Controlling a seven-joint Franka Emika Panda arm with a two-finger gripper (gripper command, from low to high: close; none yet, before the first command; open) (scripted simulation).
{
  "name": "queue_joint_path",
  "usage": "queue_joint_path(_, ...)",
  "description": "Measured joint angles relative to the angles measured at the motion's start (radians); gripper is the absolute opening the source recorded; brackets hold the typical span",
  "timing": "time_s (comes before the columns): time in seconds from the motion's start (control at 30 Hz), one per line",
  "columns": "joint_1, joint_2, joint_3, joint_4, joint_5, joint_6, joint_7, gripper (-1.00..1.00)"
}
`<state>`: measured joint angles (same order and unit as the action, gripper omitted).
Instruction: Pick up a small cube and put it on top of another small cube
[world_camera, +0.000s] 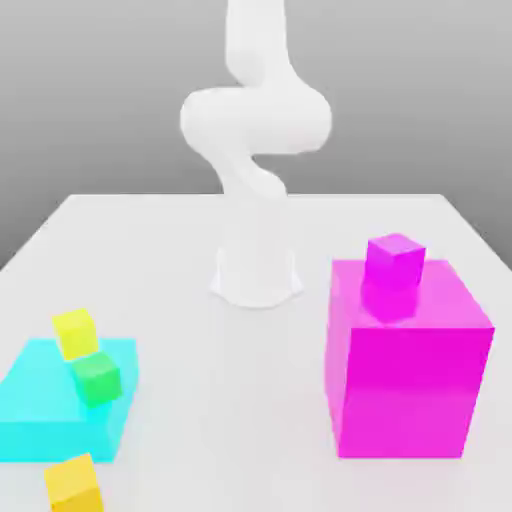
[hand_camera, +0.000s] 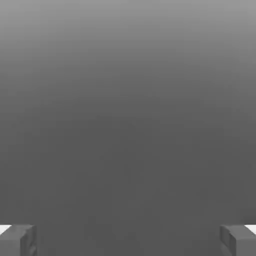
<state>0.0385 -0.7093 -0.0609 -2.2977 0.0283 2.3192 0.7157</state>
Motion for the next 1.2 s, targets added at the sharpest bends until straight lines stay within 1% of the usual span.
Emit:
queue_joint_path(0.23,0.092,0.257,-0.166,0.006,0.104,0.055,-0.257,0.00)
queue_joint_path(0.4,0.130,0.440,-0.259,0.011,0.197,0.093,-0.450,0.00)
queue_joint_path(0.53,0.133,0.587,-0.305,0.016,0.273,0.120,-0.607,0.00)
queue_joint_path(0.67,0.106,0.731,-0.326,0.019,0.332,0.151,-0.751,0.00)
queue_joint_path(0.8,0.071,0.864,-0.328,0.020,0.357,0.191,-0.872,0.00)
queue_joint_path(0.9,0.045,0.954,-0.333,0.019,0.350,0.227,-0.945,0.00)
queue_joint_path(1.03,0.014,1.063,-0.351,0.014,0.306,0.282,-1.020,0.00)
queue_joint_path(1.1,-0.009,1.126,-0.336,0.023,0.319,0.324,-1.055,0.00)
queue_joint_path(1.17,-0.045,1.200,-0.293,0.040,0.360,0.377,-1.091,0.00)
queue_joint_path(1.2,-0.064,1.234,-0.270,0.048,0.381,0.402,-1.108,-1.00)
